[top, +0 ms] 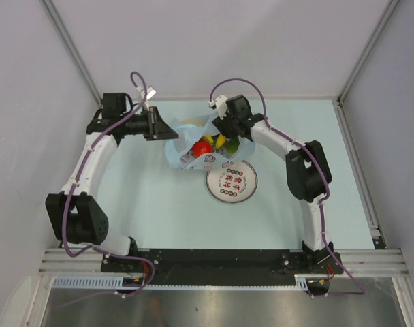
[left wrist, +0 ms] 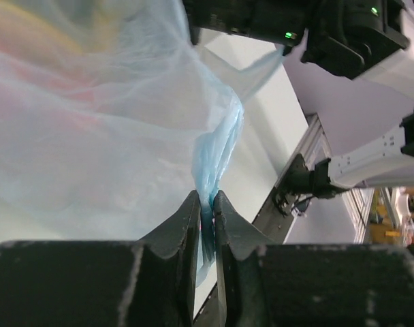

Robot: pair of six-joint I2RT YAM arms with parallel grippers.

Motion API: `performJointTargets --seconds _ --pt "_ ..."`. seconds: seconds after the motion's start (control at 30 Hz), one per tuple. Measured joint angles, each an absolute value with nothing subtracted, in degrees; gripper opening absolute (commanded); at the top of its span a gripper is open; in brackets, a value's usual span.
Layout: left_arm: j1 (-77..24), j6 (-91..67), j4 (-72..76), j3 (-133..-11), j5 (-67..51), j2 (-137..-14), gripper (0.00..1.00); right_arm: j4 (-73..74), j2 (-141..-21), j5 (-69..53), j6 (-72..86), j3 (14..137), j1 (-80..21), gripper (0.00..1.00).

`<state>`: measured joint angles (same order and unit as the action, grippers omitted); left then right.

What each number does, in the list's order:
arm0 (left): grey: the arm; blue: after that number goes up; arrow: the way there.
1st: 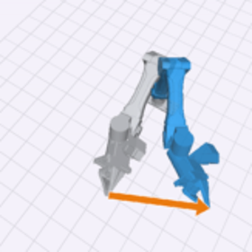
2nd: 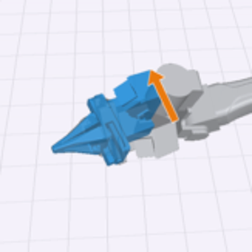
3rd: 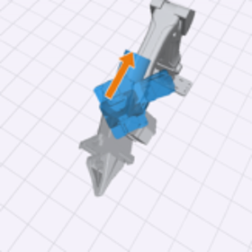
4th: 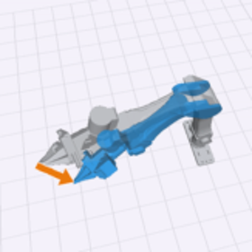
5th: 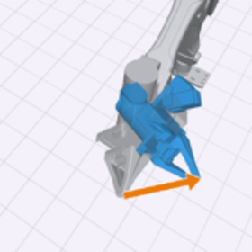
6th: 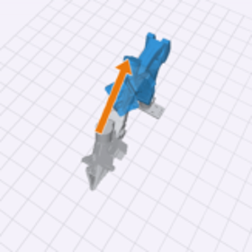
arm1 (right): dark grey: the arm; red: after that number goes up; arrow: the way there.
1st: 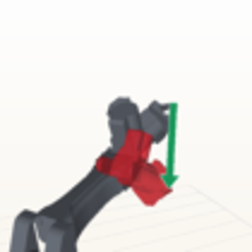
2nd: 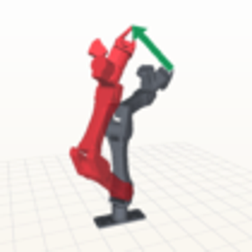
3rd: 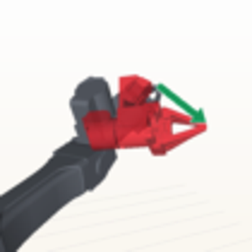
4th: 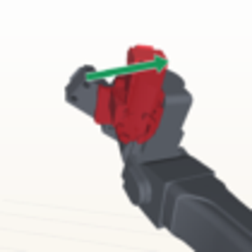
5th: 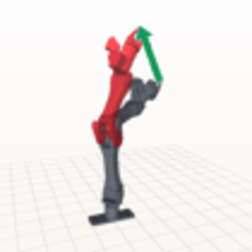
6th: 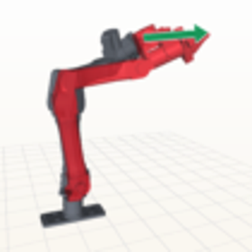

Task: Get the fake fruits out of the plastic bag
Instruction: Adjust the plastic bag at the center of the board, then take out the fake fruit from the plastic bag.

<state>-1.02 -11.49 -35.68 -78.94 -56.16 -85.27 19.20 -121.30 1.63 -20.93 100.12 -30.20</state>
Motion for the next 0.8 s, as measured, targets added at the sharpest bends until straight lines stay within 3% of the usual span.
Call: performJointTargets --seconds 0.17,0.27,0.53,0.8 --pt "-6.4 -10.5 -36.2 -82.5 -56.3 -88.0 0.16 20.5 -121.3 2.6 -17.0 100.1 -30.3 0.65" --pt "-7.0 -10.5 -36.4 -84.6 -56.1 -90.1 0.00 22.5 -120.6 5.4 -10.4 100.2 -31.0 0.61" --pt "-6.9 -11.8 -35.0 -87.9 -56.0 -90.3 0.00 25.6 -113.5 3.7 4.3 99.2 -34.5 0.58" --pt "-7.2 -12.6 -34.7 -90.1 -56.1 -89.9 0.00 27.3 -120.7 3.7 10.8 104.3 -32.9 0.58"
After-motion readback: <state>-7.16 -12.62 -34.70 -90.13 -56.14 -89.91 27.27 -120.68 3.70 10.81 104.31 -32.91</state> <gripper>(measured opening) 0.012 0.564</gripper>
